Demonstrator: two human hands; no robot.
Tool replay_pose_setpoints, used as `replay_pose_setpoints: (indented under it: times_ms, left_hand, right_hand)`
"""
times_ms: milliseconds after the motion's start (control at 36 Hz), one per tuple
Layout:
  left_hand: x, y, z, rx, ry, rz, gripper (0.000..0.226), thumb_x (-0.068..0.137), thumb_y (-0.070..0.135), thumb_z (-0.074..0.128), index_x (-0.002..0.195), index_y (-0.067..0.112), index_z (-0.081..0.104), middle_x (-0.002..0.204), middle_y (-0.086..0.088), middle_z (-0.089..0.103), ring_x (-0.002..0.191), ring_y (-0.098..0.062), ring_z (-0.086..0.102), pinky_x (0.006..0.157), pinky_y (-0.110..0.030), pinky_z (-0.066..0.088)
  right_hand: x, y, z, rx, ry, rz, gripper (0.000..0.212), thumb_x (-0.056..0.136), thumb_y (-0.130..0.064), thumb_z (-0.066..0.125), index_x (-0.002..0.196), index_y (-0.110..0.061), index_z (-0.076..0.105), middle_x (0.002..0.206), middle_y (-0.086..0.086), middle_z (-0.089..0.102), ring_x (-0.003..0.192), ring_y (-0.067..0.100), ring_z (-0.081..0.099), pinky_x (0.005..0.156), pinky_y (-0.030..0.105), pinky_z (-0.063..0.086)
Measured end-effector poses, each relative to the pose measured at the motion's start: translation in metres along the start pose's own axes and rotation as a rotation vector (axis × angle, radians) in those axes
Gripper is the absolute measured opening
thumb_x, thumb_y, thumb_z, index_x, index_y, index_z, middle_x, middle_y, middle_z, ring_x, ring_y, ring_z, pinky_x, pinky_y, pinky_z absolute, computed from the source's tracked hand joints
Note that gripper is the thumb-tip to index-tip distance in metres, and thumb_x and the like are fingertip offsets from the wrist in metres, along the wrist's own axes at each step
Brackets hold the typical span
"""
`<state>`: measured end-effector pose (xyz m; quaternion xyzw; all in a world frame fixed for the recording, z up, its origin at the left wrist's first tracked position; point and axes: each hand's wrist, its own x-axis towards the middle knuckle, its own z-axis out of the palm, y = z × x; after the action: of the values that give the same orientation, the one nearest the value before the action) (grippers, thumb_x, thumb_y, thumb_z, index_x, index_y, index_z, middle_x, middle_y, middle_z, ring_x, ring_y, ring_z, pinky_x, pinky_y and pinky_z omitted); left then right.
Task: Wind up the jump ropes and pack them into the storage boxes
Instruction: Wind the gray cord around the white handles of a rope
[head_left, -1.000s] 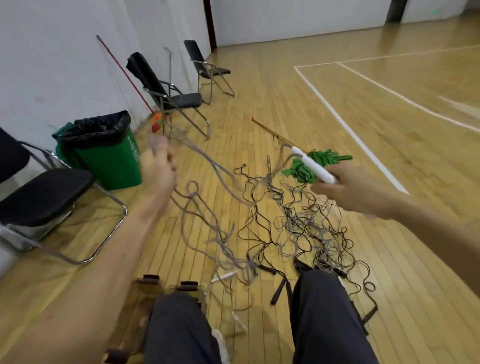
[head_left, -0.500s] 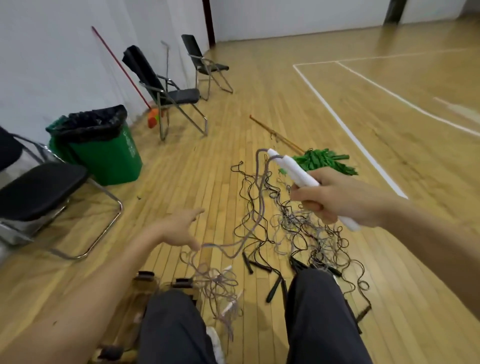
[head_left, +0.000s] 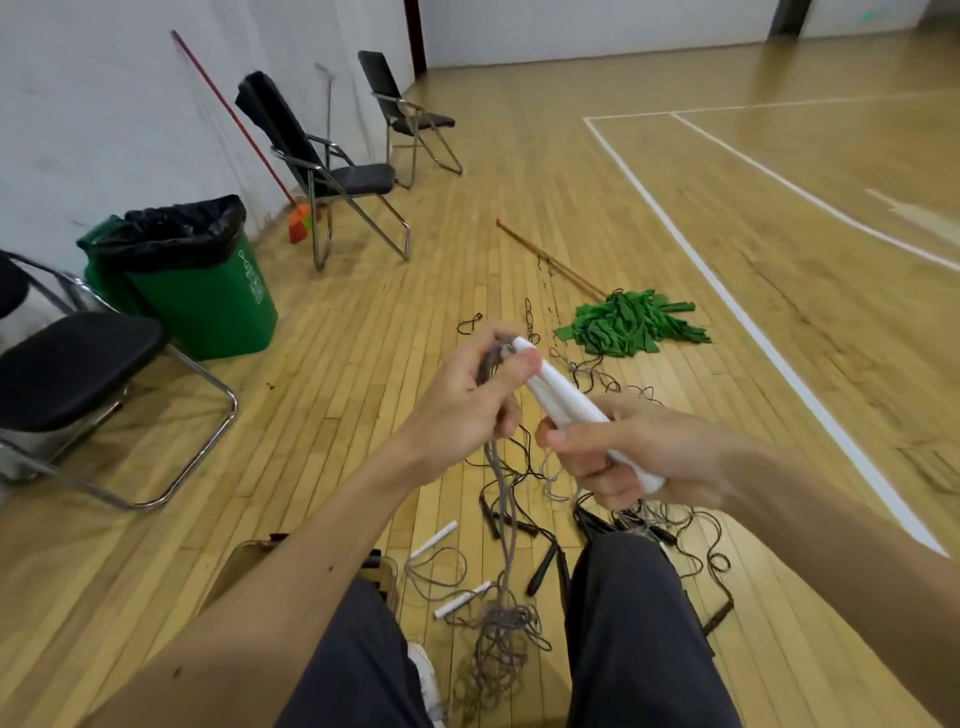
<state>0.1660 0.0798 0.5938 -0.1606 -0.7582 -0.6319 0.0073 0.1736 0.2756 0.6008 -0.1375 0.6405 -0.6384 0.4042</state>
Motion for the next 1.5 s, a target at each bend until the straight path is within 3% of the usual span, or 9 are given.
replay_pose_setpoints:
  times_ms: [306, 472, 667, 750, 861, 944, 1083, 1222, 1500]
  left_hand:
    - [-0.003, -0.008, -0.003, 0.055, -0.108, -0.044, 0.014, 0.103, 0.005, 0.047, 0.089, 0.010, 0.049, 0.055, 0.008, 0.037, 0.043, -0.007, 0.030, 0.040, -0.017, 0.028]
    - [0.004, -0.018, -0.002, -0.154, -0.025, -0.078, 0.030, 0.099, 0.033, 0.050, 0.077, 0.012, 0.050, 0.054, 0.005, 0.034, 0.044, -0.011, 0.023, 0.042, -0.026, 0.016]
    - [0.004, -0.031, 0.026, -0.292, 0.298, -0.203, 0.065, 0.083, 0.076, 0.026, 0.067, 0.017, 0.048, 0.051, 0.004, 0.038, 0.045, -0.012, 0.032, 0.047, -0.023, 0.024]
    - [0.000, -0.041, 0.041, -0.288, 0.373, -0.289, 0.056, 0.100, 0.065, 0.034, 0.072, 0.018, 0.047, 0.055, -0.001, 0.043, 0.051, -0.017, 0.042, 0.051, -0.028, 0.036]
    - [-0.015, -0.051, 0.062, -0.296, 0.483, -0.164, 0.040, 0.083, 0.062, 0.048, 0.075, 0.023, 0.047, 0.069, -0.012, 0.042, 0.063, -0.028, 0.043, 0.058, -0.044, 0.040]
    - [-0.024, -0.057, 0.073, -0.184, 0.628, -0.083, 0.033, 0.107, 0.045, 0.035, 0.091, 0.019, 0.050, 0.071, -0.003, 0.046, 0.063, -0.021, 0.045, 0.054, -0.037, 0.043]
    - [-0.044, -0.080, 0.080, 0.197, 0.333, 0.019, 0.025, 0.109, 0.034, 0.031, 0.128, 0.036, 0.048, 0.072, -0.013, 0.060, 0.058, -0.037, 0.055, 0.047, -0.048, 0.046]
    - [-0.038, -0.072, 0.058, 0.764, 0.070, -0.023, 0.041, 0.106, 0.041, 0.021, 0.132, 0.018, 0.044, 0.058, -0.001, 0.050, 0.047, -0.023, 0.048, 0.046, -0.036, 0.040]
    - [-0.042, -0.058, 0.022, 1.232, -0.258, 0.094, 0.025, 0.110, 0.033, 0.024, 0.130, 0.023, 0.036, 0.075, 0.001, 0.058, 0.057, -0.022, 0.054, 0.052, -0.038, 0.049]
  right_hand:
    - [-0.004, 0.015, -0.005, -0.120, -0.049, 0.148, 0.029, 0.097, -0.036, 0.058, 0.103, -0.009, 0.049, 0.077, 0.011, 0.065, 0.075, 0.030, 0.069, 0.070, 0.040, 0.058]
    - [-0.005, 0.016, -0.001, -0.131, -0.033, 0.120, 0.031, 0.095, -0.041, 0.058, 0.093, -0.012, 0.046, 0.062, -0.003, 0.035, 0.051, 0.012, 0.027, 0.047, 0.020, 0.032]
    - [-0.002, 0.020, 0.012, -0.018, -0.022, 0.055, 0.030, 0.091, -0.043, 0.059, 0.085, -0.014, 0.057, 0.062, -0.001, 0.030, 0.048, 0.010, 0.024, 0.045, 0.020, 0.026]
    - [-0.001, 0.015, 0.017, 0.008, -0.043, 0.005, 0.030, 0.097, -0.039, 0.055, 0.080, -0.014, 0.051, 0.062, 0.000, 0.027, 0.047, 0.011, 0.022, 0.044, 0.020, 0.027]
    - [0.004, 0.012, 0.023, -0.043, 0.036, -0.025, 0.032, 0.103, -0.032, 0.053, 0.077, -0.016, 0.045, 0.060, -0.003, 0.030, 0.047, 0.010, 0.023, 0.044, 0.019, 0.027]
    - [0.007, 0.006, 0.020, 0.009, 0.102, -0.067, 0.031, 0.097, -0.030, 0.060, 0.072, -0.017, 0.049, 0.059, -0.003, 0.030, 0.045, 0.008, 0.024, 0.042, 0.020, 0.024]
    - [0.013, 0.000, 0.013, -0.015, 0.181, -0.082, 0.027, 0.101, -0.020, 0.058, 0.078, -0.015, 0.047, 0.059, -0.003, 0.031, 0.045, 0.009, 0.022, 0.040, 0.019, 0.023]
    - [0.021, 0.009, 0.002, -0.234, 0.296, -0.029, 0.017, 0.102, -0.017, 0.058, 0.091, -0.009, 0.047, 0.056, -0.005, 0.041, 0.045, 0.009, 0.028, 0.041, 0.021, 0.028]
    - [0.028, 0.028, -0.015, -0.716, 0.364, 0.049, 0.016, 0.102, -0.020, 0.057, 0.093, -0.008, 0.053, 0.069, 0.007, 0.047, 0.048, 0.015, 0.039, 0.042, 0.025, 0.037]
